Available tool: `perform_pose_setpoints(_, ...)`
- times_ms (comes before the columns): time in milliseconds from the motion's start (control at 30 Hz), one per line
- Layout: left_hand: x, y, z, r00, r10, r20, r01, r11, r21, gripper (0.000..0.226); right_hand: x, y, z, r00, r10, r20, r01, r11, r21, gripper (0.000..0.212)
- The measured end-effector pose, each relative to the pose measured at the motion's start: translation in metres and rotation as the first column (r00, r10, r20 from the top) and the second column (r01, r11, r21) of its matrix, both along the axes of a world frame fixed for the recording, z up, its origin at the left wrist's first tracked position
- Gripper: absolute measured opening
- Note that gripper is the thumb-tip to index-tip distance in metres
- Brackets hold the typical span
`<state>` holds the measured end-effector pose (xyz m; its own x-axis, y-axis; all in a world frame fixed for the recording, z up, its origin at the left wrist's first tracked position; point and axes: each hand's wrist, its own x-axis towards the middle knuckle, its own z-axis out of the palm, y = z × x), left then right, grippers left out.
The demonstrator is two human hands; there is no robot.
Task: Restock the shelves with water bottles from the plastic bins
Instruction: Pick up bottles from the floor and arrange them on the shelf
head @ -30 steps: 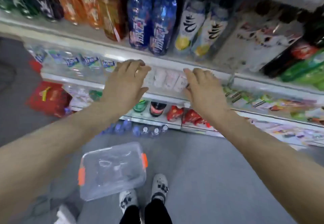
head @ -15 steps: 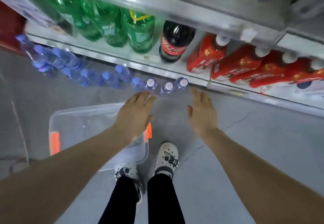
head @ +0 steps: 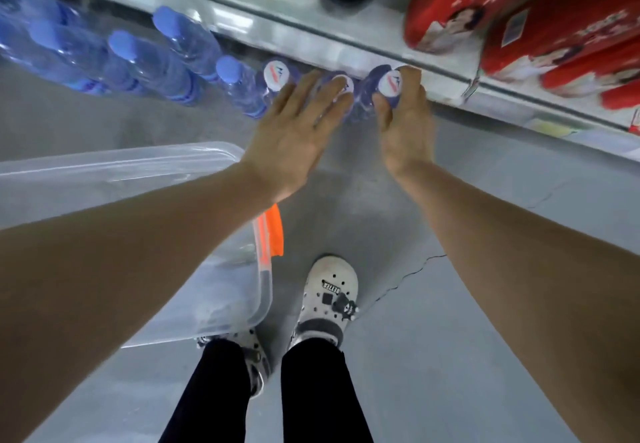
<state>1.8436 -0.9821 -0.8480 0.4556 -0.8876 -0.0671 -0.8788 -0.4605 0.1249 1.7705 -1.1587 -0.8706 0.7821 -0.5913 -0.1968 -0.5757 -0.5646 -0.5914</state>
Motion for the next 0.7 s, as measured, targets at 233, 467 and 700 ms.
perform_pose_setpoints(233, -0.001, -0.004, 0.01, 0.998, 0.027, -0.052, -0.023, 0.997, 0.068, 0.078, -0.014, 0.0, 0.015, 0.998, -0.056, 0.029, 0.054, 0.996, 0.076, 0.02)
perform_pose_setpoints(467, 0.001, -0.013, 0.095, 0.911, 0.138, -0.389, 0.05, 0.898, 0.437, 0.089, -0.053, 0.0, 0.14, 0.997, -0.042, -0.071, 0.051, 0.99, 0.128, 0.025)
perform_pose_setpoints(700, -0.049, 0.002, 0.275, 0.743, 0.194, -0.641, 0.027, 0.948, 0.318, 0.093, -0.076, 0.013, 0.362, 0.998, 0.045, 0.045, -0.049, 0.994, 0.095, 0.032)
